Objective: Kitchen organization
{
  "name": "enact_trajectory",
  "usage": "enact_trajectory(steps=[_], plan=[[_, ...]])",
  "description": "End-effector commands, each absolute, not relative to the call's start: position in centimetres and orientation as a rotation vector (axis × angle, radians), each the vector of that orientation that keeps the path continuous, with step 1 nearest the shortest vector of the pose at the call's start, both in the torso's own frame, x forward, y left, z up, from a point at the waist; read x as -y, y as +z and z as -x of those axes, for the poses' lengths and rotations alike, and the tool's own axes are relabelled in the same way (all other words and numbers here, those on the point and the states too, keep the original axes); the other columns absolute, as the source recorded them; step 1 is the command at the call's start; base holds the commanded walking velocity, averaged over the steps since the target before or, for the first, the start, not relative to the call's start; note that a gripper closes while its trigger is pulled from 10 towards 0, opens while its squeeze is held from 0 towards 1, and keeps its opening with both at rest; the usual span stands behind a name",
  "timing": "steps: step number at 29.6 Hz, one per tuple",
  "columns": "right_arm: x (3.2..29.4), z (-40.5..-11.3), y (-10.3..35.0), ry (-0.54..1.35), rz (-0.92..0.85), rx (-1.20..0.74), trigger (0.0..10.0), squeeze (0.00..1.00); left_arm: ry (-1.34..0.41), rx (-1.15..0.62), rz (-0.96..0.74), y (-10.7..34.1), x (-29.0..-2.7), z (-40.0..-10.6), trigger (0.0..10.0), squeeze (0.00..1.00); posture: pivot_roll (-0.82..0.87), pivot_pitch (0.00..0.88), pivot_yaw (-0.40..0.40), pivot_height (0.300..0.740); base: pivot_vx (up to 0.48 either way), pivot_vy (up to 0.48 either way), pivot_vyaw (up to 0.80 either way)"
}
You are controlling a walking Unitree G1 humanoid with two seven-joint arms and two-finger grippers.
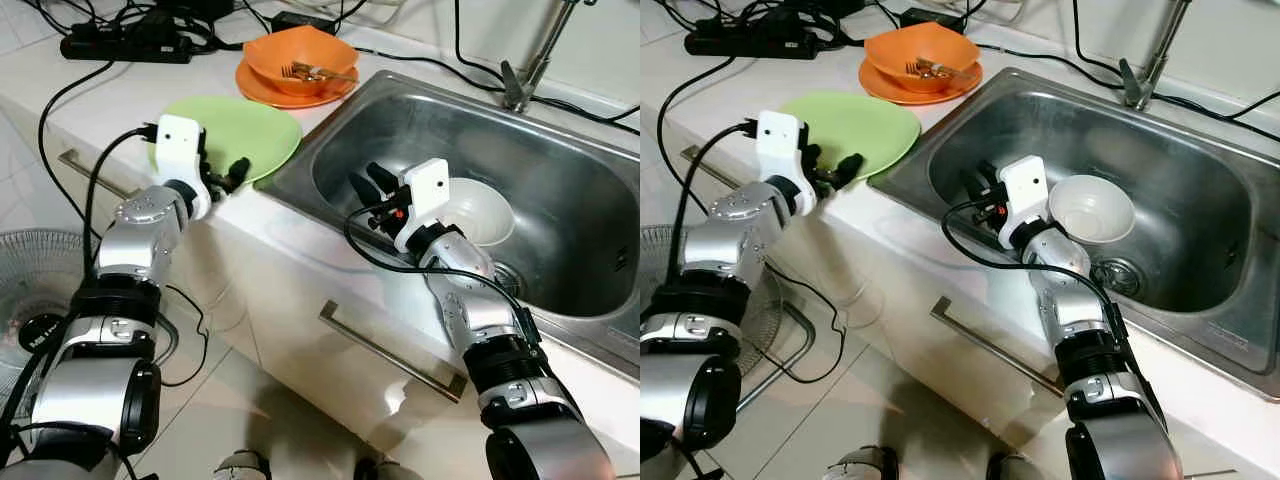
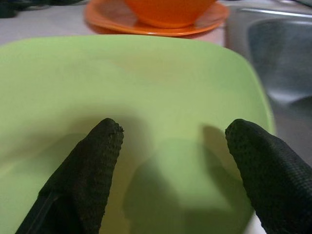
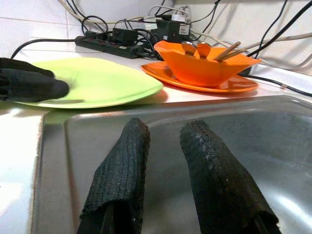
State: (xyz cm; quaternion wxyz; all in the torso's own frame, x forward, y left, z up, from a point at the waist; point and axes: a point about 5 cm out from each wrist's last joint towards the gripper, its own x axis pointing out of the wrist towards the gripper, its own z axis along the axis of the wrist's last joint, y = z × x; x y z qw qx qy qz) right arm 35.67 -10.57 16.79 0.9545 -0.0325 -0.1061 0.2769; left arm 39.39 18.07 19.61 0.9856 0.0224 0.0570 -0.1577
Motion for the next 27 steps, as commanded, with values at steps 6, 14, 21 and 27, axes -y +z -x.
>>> enact_trajectory(steps=[6, 14, 21, 27], plan=[[11.0, -35.6, 17.0, 0.55, 0.077, 0.226, 10.0, 0.0, -0.433, -0.149, -0.011, 19.3, -15.6, -39.5, 10.0, 0.0, 0.07, 0.089, 0.01, 0.74, 0.0, 0.0, 0.0], [11.0, -35.5, 16.9, 0.552, 0.075, 0.226, 10.0, 0.0, -0.491, -0.117, 0.021, 20.0, -13.8, -39.5, 10.0, 0.0, 0.07, 0.08, 0.012, 0.74, 0.0, 0.0, 0.0], [10.9, -35.4, 16.7, 0.552, 0.076, 0.22, 10.0, 0.0, -0.464, 0.009, 0.026, 22.4, -13.8, -39.3, 10.0, 0.0, 0.07, 0.079, 0.01, 0.74, 0.0, 0.0, 0.0], [10.9, -35.4, 16.7, 0.551, 0.074, 0.216, 10.0, 0.0, -0.296, 0.136, 0.033, 24.9, -17.1, -38.8, 10.0, 0.0, 0.09, 0.089, 0.005, 0.74, 0.0, 0.0, 0.0]])
